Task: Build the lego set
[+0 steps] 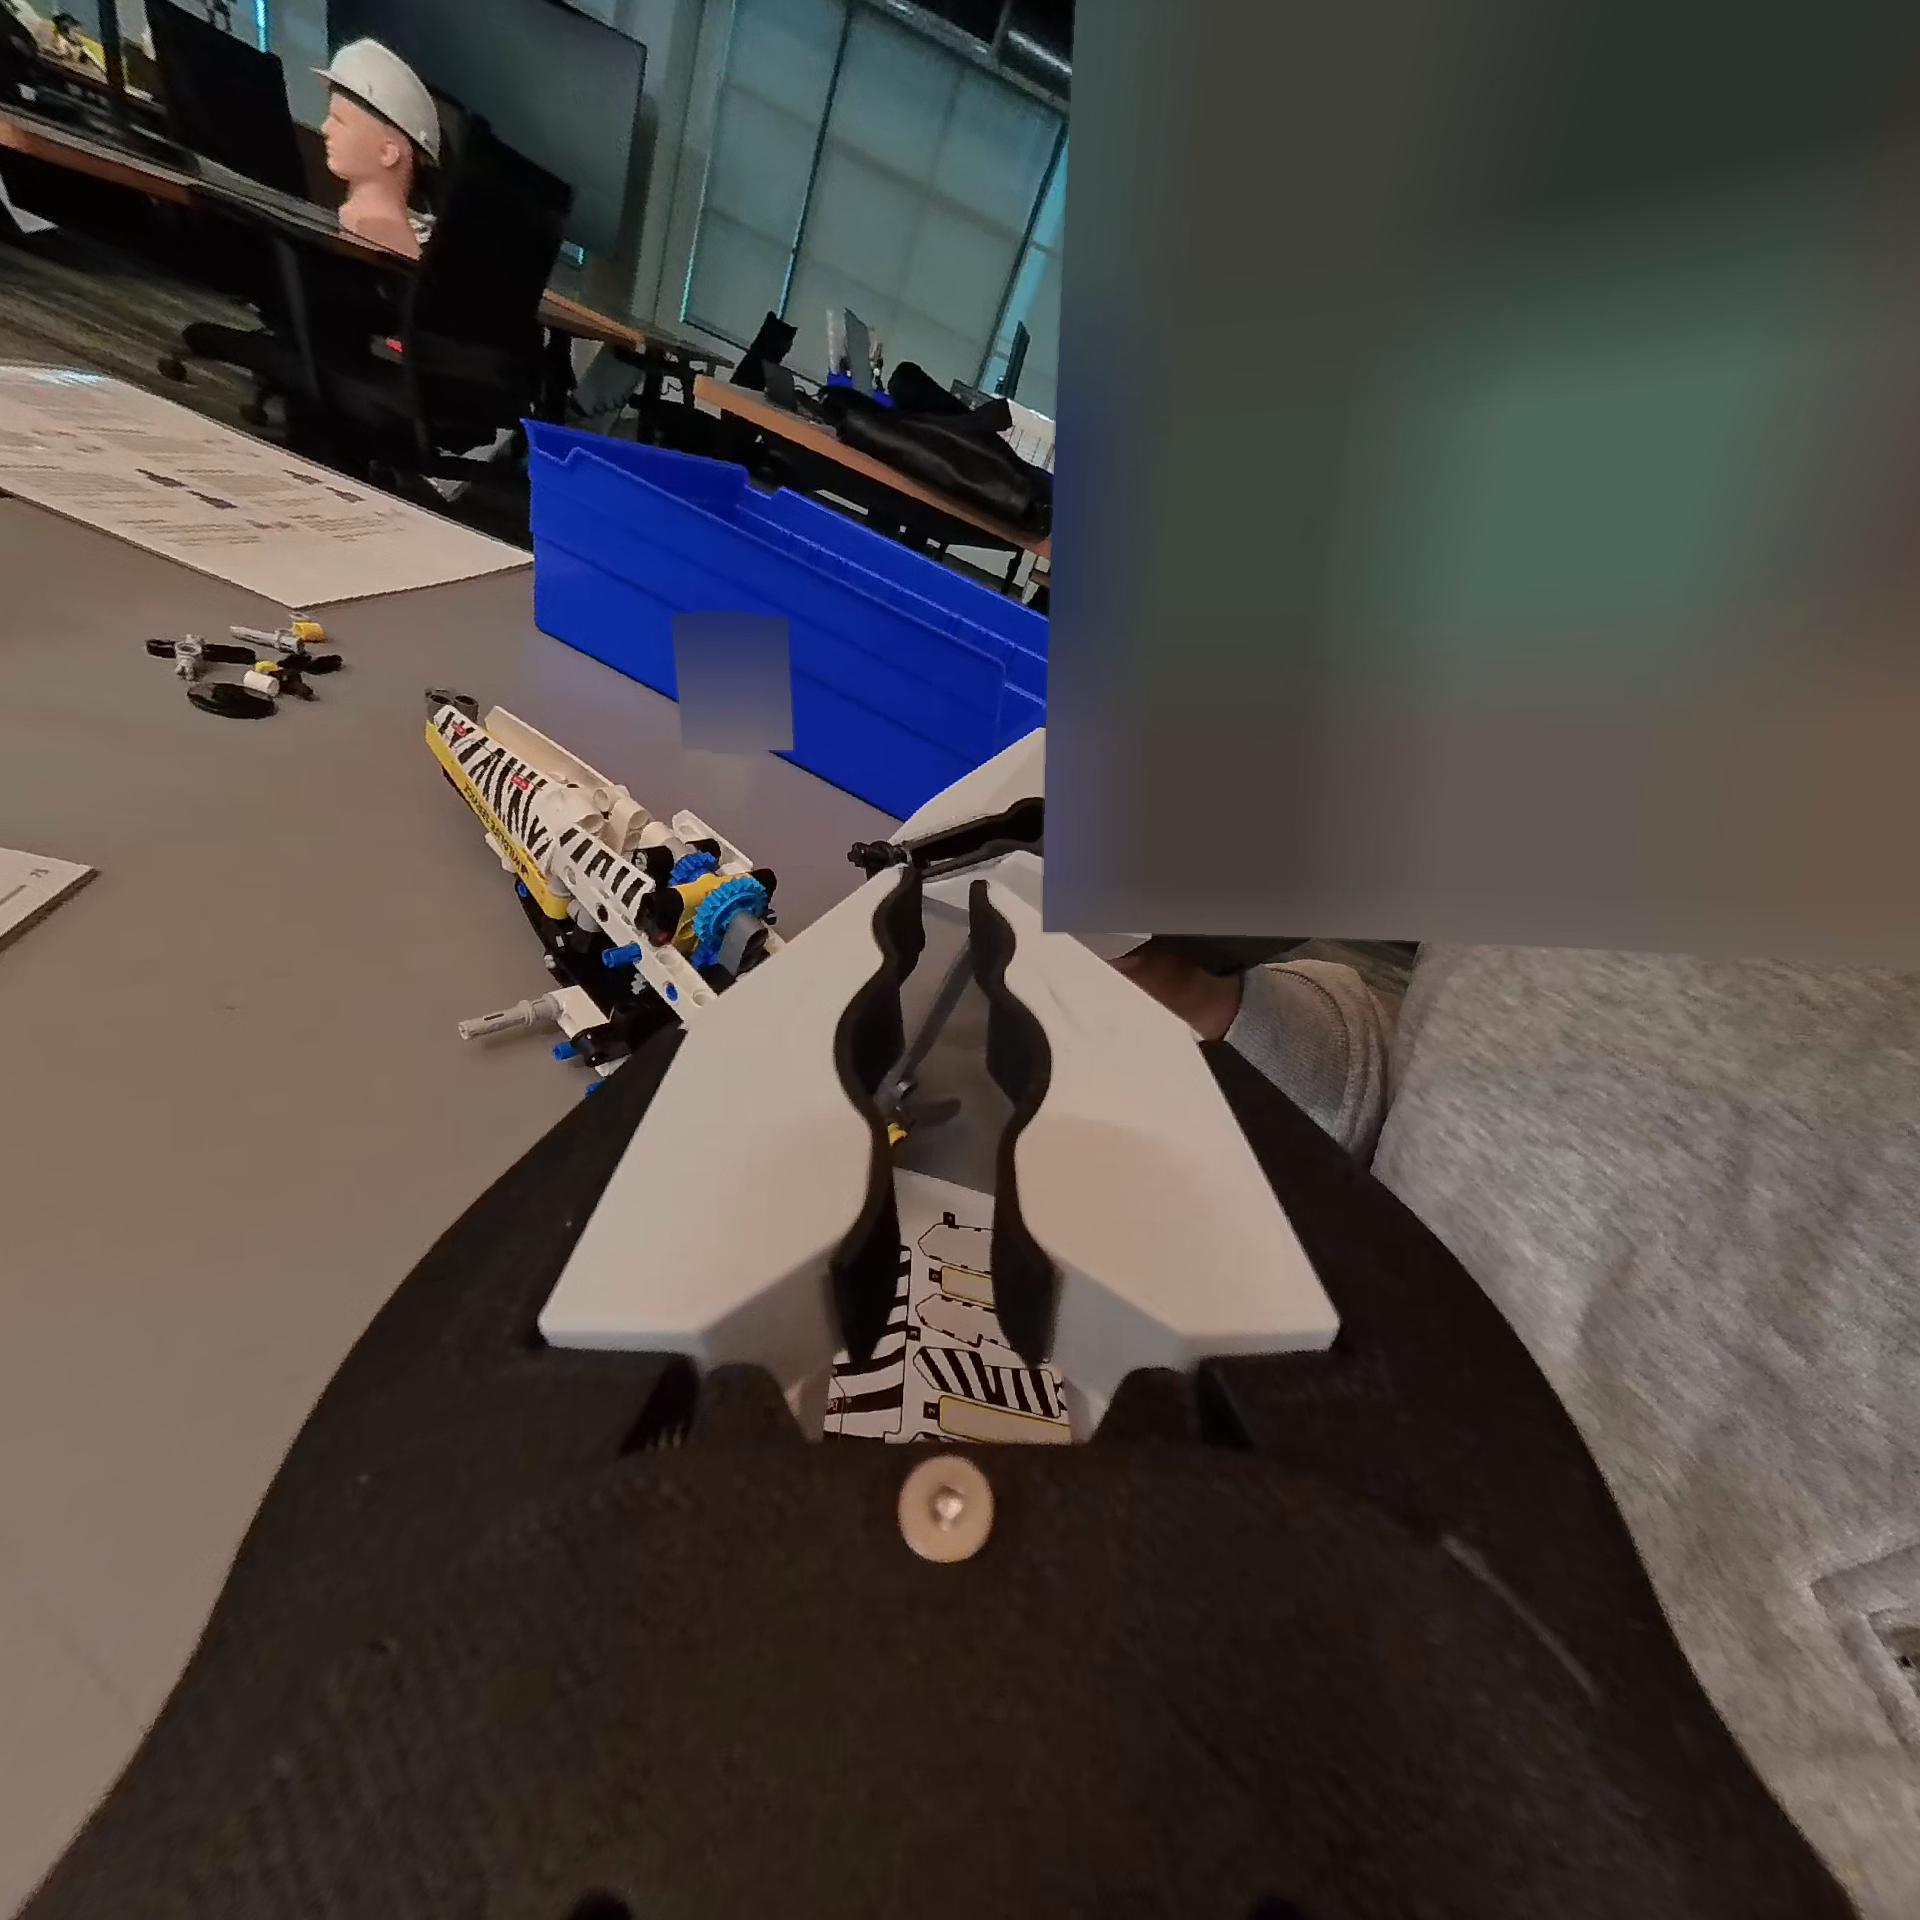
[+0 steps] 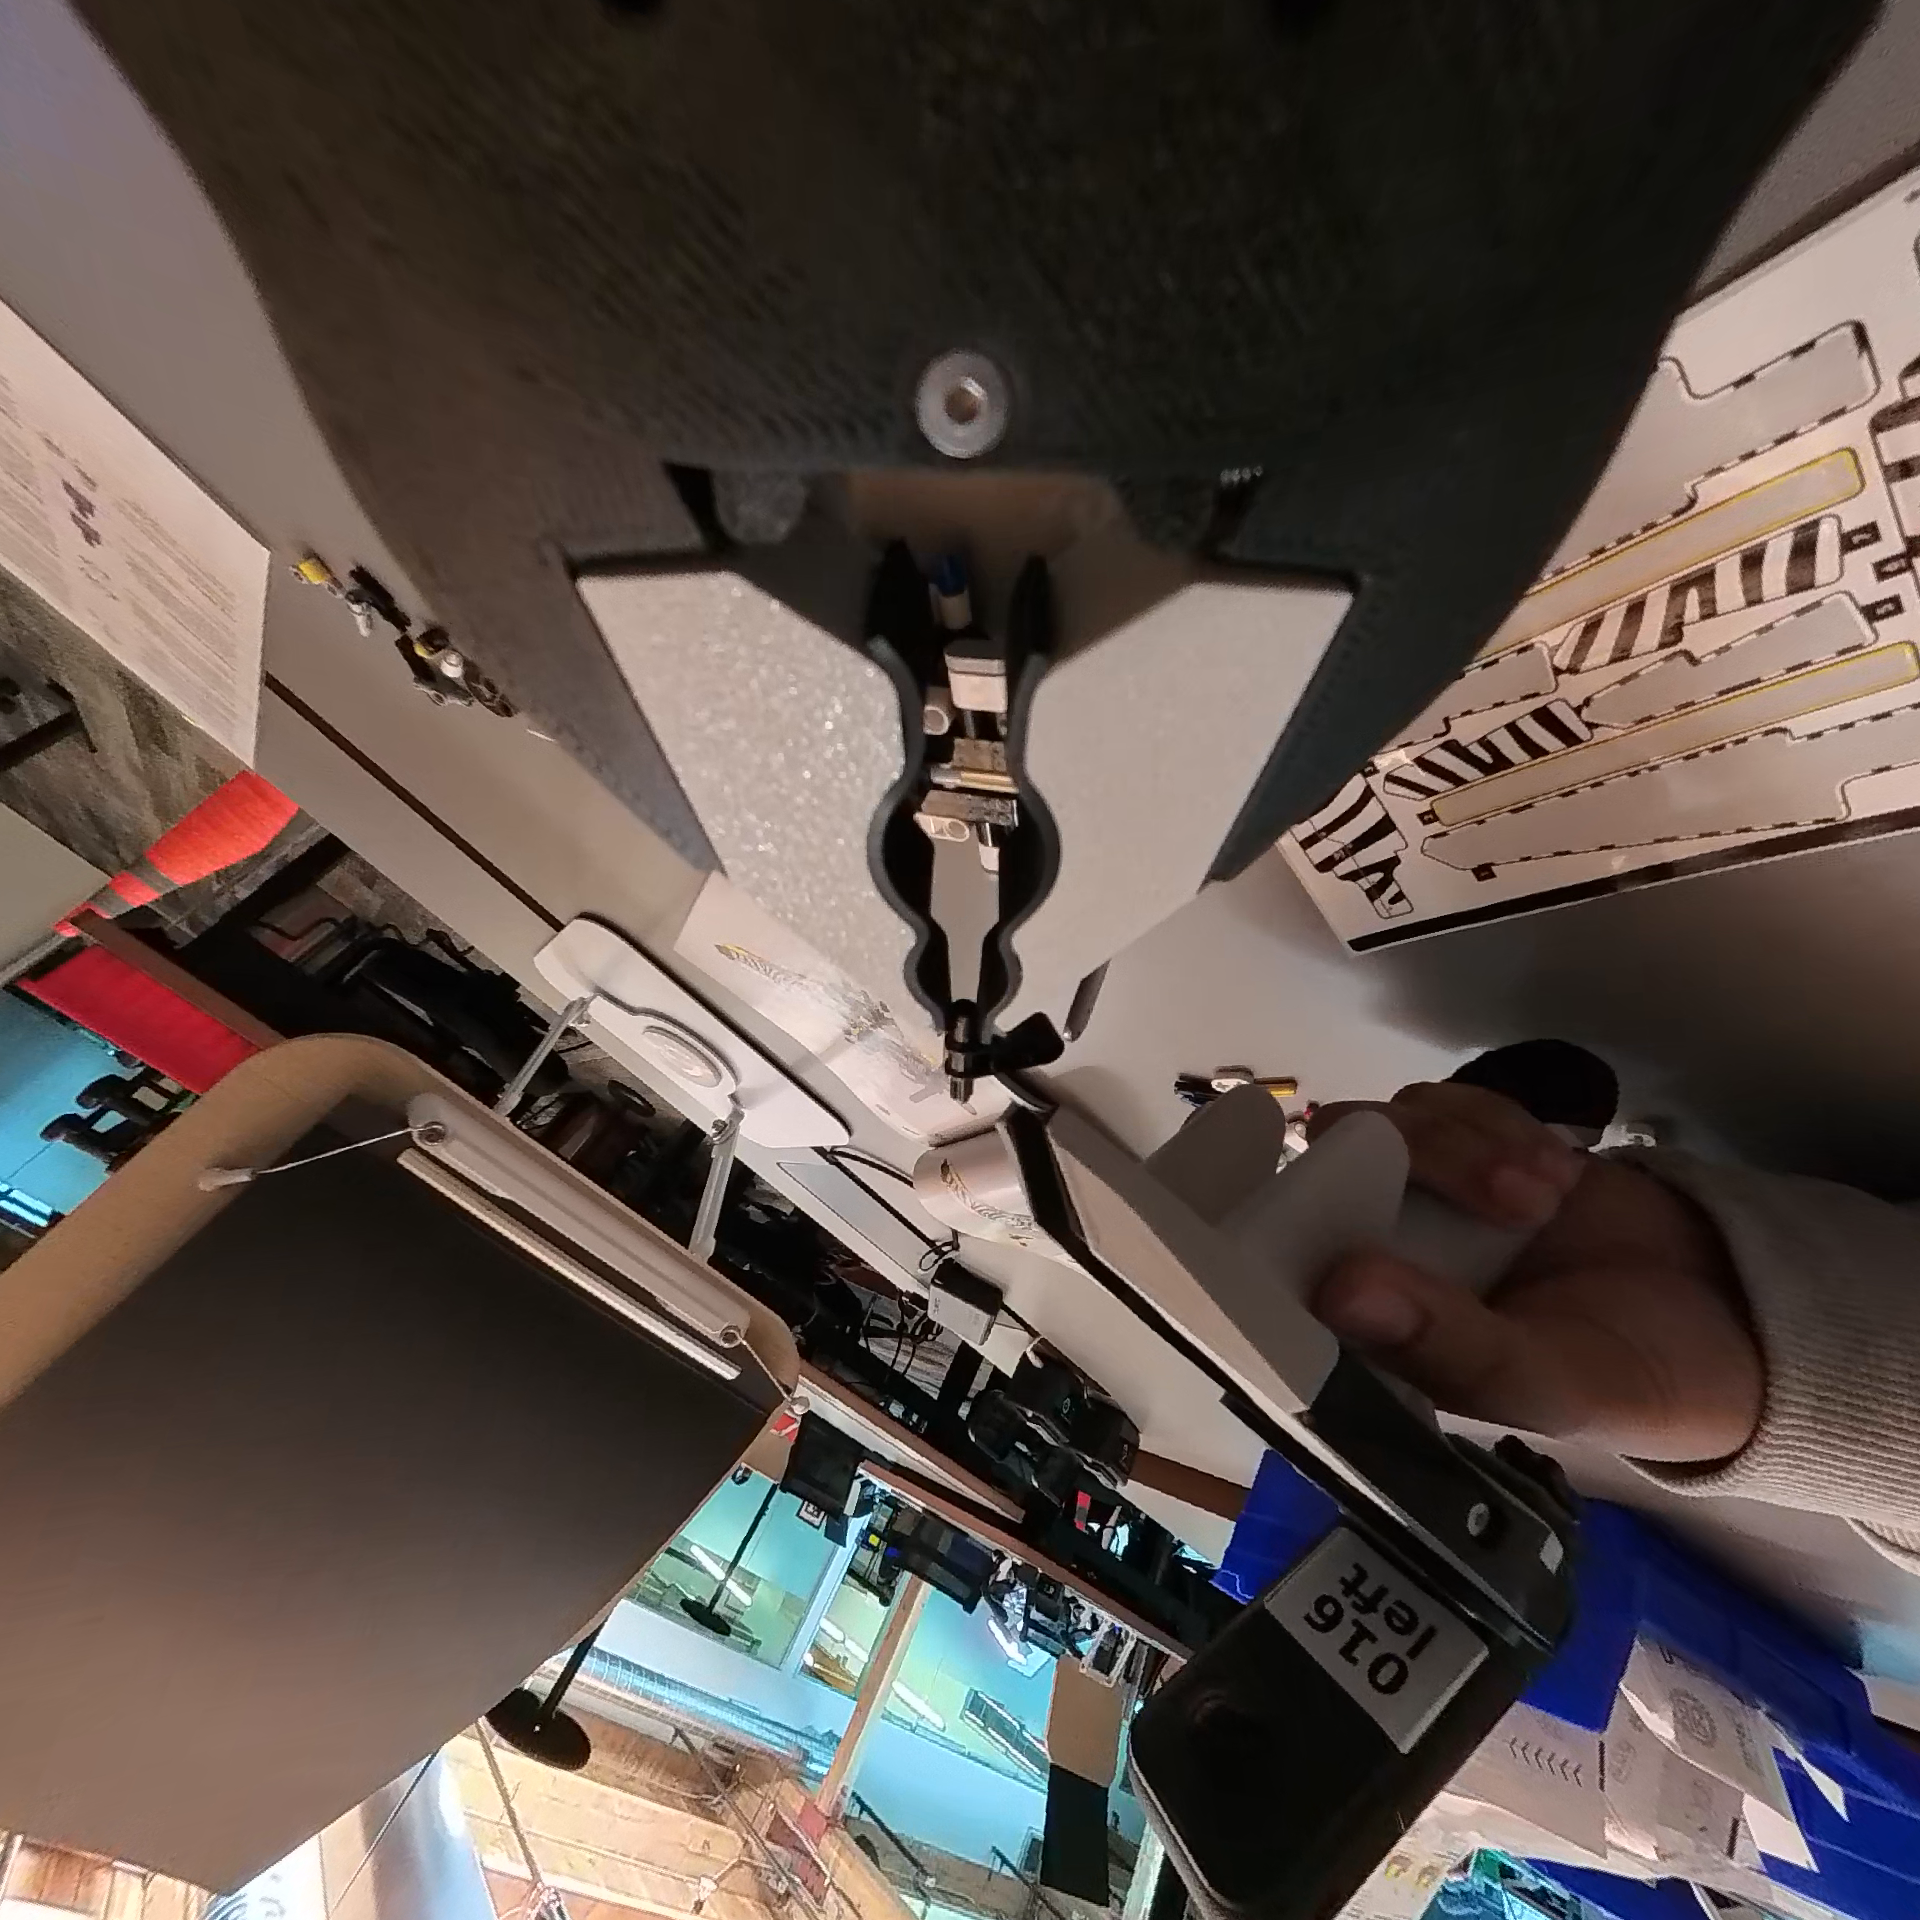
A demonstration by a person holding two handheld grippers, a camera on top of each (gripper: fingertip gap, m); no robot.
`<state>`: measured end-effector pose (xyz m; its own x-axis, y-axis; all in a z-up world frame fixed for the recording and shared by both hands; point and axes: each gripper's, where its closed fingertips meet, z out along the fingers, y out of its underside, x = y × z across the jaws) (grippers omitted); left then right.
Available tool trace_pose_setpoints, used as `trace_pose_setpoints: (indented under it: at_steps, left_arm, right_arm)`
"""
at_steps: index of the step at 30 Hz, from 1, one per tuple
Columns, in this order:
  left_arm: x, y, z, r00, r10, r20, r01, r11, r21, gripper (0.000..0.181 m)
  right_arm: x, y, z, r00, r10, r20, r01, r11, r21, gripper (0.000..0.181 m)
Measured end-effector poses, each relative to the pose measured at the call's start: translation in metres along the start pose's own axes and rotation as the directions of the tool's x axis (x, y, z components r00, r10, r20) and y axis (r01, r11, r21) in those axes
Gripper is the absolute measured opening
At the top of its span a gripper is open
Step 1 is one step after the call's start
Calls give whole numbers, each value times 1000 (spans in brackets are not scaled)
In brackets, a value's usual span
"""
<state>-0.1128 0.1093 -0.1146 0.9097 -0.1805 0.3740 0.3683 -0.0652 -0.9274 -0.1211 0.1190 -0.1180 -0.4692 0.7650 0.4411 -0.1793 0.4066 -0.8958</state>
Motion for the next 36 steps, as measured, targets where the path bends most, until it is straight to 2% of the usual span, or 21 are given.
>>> trace_pose_setpoints:
  at_steps: [36]
  left_arm:
    - [0, 3, 1, 1000, 7, 5, -7, 1000, -14, 7]
  right_arm:
    - [-3, 1, 2, 1000, 3, 4, -3, 1000, -1, 2]
